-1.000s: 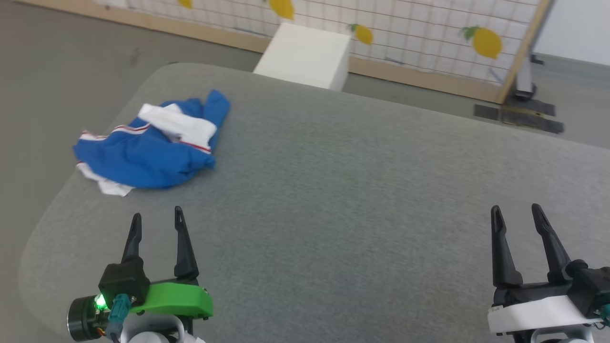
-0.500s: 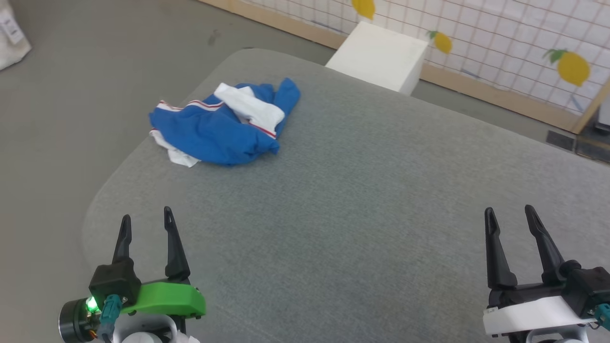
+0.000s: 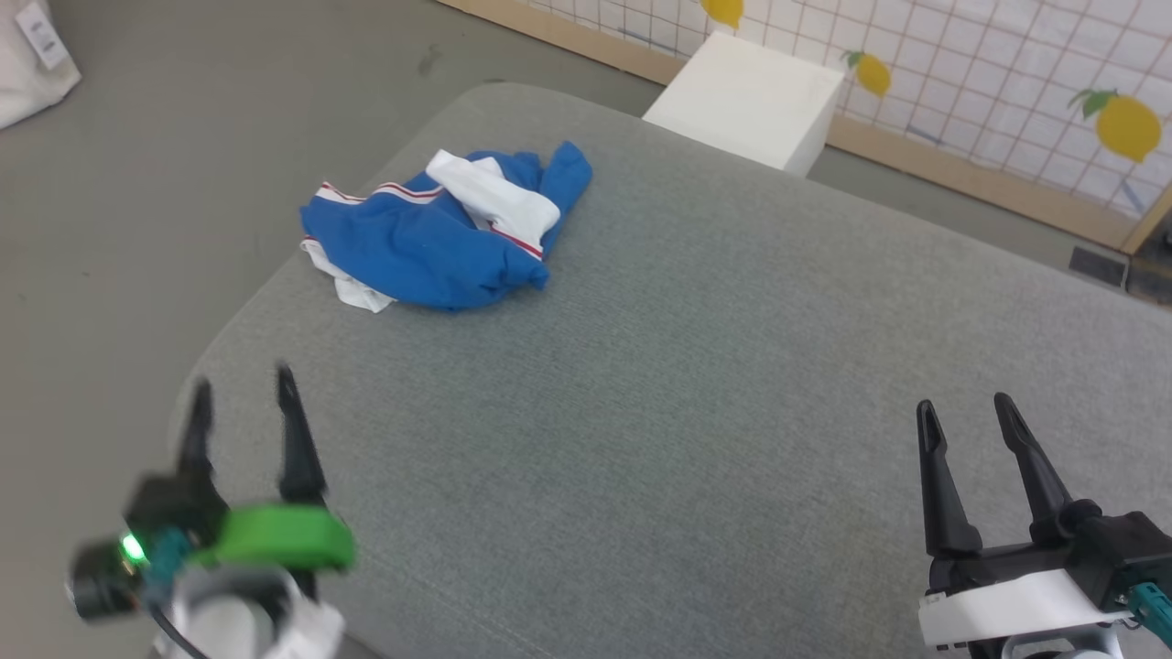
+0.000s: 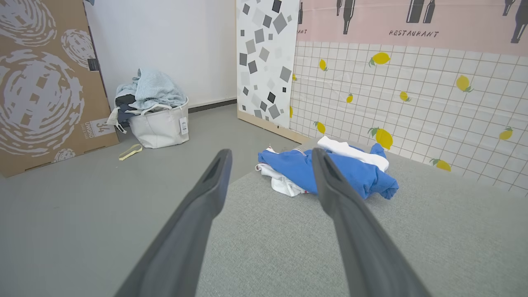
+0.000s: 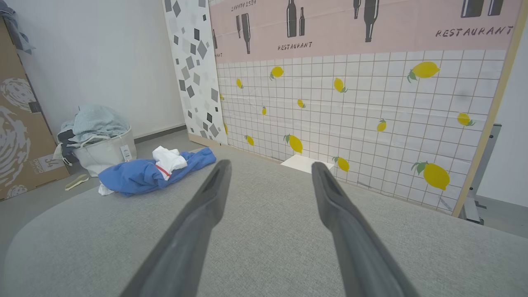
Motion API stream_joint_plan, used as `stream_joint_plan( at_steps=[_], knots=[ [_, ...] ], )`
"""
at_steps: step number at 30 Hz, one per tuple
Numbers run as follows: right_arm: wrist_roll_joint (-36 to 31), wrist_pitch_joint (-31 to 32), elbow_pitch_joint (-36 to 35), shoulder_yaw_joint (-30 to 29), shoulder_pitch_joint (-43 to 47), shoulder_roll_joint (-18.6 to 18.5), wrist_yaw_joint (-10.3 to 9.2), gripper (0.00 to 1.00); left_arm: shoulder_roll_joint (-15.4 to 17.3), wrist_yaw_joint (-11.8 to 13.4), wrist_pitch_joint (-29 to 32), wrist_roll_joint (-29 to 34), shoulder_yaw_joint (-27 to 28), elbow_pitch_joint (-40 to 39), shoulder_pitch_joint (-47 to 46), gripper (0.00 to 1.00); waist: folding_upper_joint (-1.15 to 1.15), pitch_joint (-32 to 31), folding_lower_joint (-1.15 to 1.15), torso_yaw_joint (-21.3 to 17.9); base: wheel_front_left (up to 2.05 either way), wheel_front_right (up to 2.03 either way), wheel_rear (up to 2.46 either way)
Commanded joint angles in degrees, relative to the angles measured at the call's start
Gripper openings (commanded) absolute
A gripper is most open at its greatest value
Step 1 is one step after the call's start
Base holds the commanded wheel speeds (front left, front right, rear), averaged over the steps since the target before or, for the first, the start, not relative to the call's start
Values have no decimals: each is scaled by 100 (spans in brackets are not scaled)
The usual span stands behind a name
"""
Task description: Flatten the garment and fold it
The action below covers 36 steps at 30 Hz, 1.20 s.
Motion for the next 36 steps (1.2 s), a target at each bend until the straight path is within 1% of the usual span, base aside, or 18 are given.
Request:
stream_joint_plan(
  at_steps=[1, 4, 5, 6, 12, 15, 16, 18, 20, 23, 25, 26, 29, 33, 35, 36],
  knots=[
    [-73, -30, -28, -7, -88, -3, -10, 100, 151, -113, -22, 67, 103, 86, -367, 100, 0, 130, 0, -115, 0, 0, 0],
    [-156, -30, -64, -9, -172, -3, -10, 100, 379, -318, -22, -54, 332, 504, -982, 100, 0, 295, 0, -239, 0, 0, 0],
    [-192, -30, -76, -2, -205, -3, -10, 100, 509, -387, -22, -24, 355, 699, -1225, 100, 0, 376, 0, -307, 0, 0, 0],
    [-222, -30, -88, -5, -230, -3, -10, 100, 579, -415, -22, -12, 377, 790, -1433, 100, 0, 440, 0, -360, 0, 0, 0],
    [-444, -30, -226, -87, -493, -3, -10, 100, 1057, -741, -19, -172, 534, 1574, -2697, 100, 0, 1090, 0, -808, 0, 0, 0],
    [-548, -30, -311, -126, -670, -3, -10, 100, 1369, -909, 232, -340, 611, 2148, -3350, 100, 0, 1474, 0, -1070, 0, 0, 0],
    [-566, -30, -334, -154, -712, -3, -10, 100, 1415, -967, 324, -454, 642, 2303, -3554, 100, 0, 1557, 0, -1122, 0, 0, 0],
    [-591, -30, -372, -182, -792, -3, -10, 100, 1595, -1080, 672, -655, 664, 2681, -3976, 100, 0, 1742, 0, -1254, 0, 0, 0],
    [-626, -30, -416, -172, -880, -3, -10, 100, 1796, -1182, 1204, -888, 616, 3091, -4382, 100, 0, 1929, 0, -1403, 0, 0, 0],
    [-663, -30, -491, -186, -1012, -3, -10, 100, 2143, -1250, 1953, -981, 311, 3510, -4812, 100, 0, 2190, 0, -1581, 0, 0, 0],
    [-674, -30, -547, -206, -1108, -3, -10, 100, 2254, -1267, 2476, -1174, 100, 3685, -5039, 100, 0, 2359, 0, -1697, 0, 0, 0],
    [-676, -30, -570, -222, -1147, -3, -10, 100, 2292, -1270, 2714, -1293, -59, 3708, -5120, 100, 0, 2426, 0, -1740, 0, 0, 0],
    [-684, -30, -655, -198, -1257, -3, -10, 100, 2578, -1273, 3478, -1673, -626, 3723, -5283, 100, 0, 2662, 0, -1887, 0, 0, 0],
    [-700, -30, -796, -176, -1380, -3, -10, 100, 3113, -1274, 4407, -2291, -1390, 3660, -5393, 100, 0, 2962, 0, -2083, 0, 0, 0],
    [-716, -30, -834, -179, -1424, -3, -10, 100, 3312, -1274, 4950, -2693, -1699, 3655, -5408, 100, 0, 3080, 0, -2167, 0, 0, 0],
    [-725, -30, -847, -186, -1433, -3, -10, 100, 3409, -1274, 5117, -2852, -1780, 3641, -5427, 100, 0, 3131, 0, -2195, 0, 0, 0]
  ],
)
